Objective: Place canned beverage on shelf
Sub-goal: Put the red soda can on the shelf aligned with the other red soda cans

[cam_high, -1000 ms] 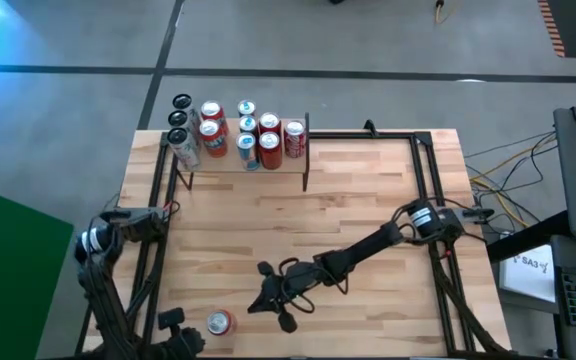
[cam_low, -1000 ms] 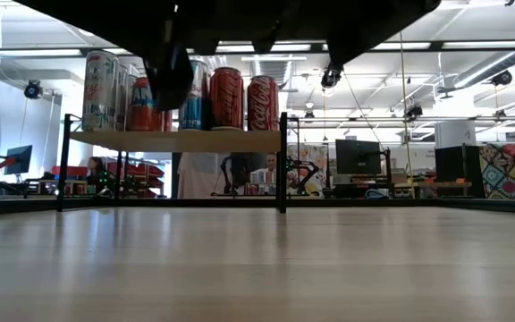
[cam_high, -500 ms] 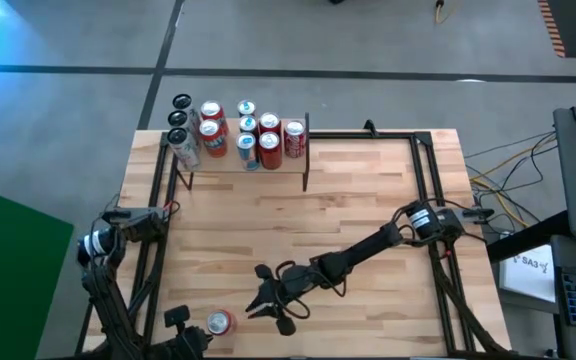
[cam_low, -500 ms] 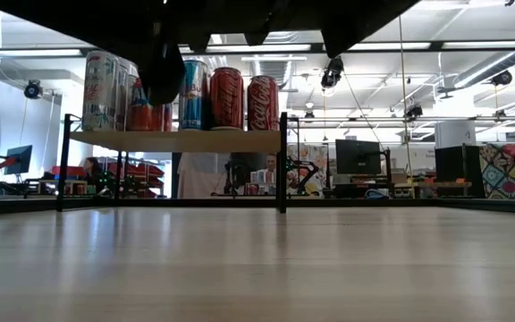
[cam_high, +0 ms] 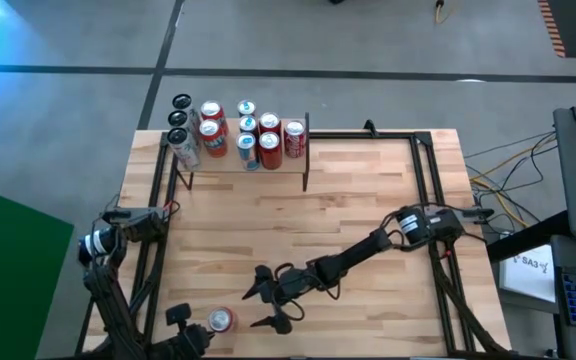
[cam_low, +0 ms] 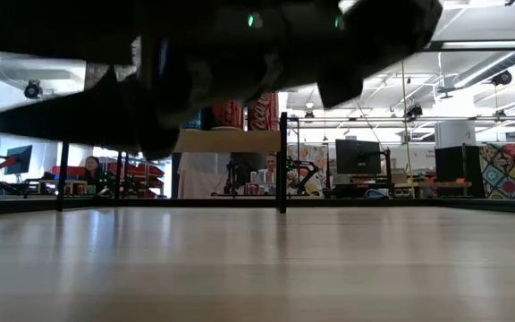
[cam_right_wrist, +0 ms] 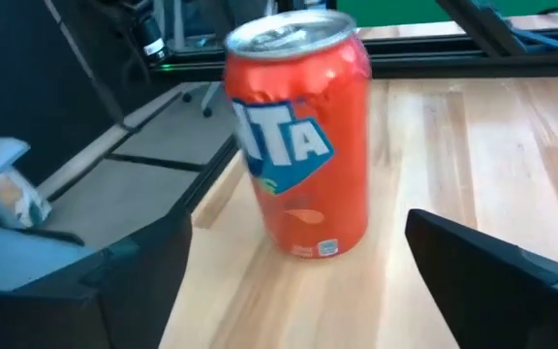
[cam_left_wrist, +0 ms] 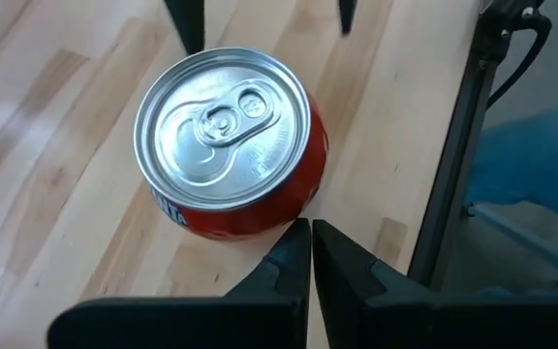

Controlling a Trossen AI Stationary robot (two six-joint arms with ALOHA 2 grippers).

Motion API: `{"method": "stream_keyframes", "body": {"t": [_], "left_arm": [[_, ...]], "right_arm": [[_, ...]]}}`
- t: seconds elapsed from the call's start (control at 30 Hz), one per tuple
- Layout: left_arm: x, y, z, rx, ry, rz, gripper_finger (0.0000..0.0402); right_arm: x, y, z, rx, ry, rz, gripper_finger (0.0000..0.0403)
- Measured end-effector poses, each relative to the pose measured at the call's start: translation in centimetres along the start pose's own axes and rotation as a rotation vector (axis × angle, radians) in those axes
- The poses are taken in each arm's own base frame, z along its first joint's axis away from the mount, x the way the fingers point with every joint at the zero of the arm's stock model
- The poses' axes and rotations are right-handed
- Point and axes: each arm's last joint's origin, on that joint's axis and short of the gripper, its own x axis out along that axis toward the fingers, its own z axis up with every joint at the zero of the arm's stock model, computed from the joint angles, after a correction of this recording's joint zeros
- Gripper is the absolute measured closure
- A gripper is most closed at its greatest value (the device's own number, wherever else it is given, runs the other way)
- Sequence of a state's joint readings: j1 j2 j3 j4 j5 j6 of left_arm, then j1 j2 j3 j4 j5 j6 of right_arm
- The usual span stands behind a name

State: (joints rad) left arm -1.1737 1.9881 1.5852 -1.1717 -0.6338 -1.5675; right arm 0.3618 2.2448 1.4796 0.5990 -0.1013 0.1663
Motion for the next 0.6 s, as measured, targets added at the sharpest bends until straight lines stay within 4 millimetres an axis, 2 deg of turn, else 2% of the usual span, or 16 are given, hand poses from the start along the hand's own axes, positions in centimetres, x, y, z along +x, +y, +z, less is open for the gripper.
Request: {"method": "stream_keyframes", "body": {"t": [0.1,0.33,0.6], "left_arm": [[0.0,0.0,0.0,0.009,0.006,0.003,0.0402],[0.5,0.3,0.0,0.014,0.015,0.023,0.0402],[1.1,0.6,0.0,0.002,0.018,0.042,0.0402]], "right_arm": [[0.5,-0.3,-0.7,0.002,-0.044,-0.027,0.0027],[2.4,-0.5,-0.3,-0.026,-0.082,-0.038,0.0026],[4.3,-0.7,0.0,-0.054,-0.010,-0.002,0.0025]]}}
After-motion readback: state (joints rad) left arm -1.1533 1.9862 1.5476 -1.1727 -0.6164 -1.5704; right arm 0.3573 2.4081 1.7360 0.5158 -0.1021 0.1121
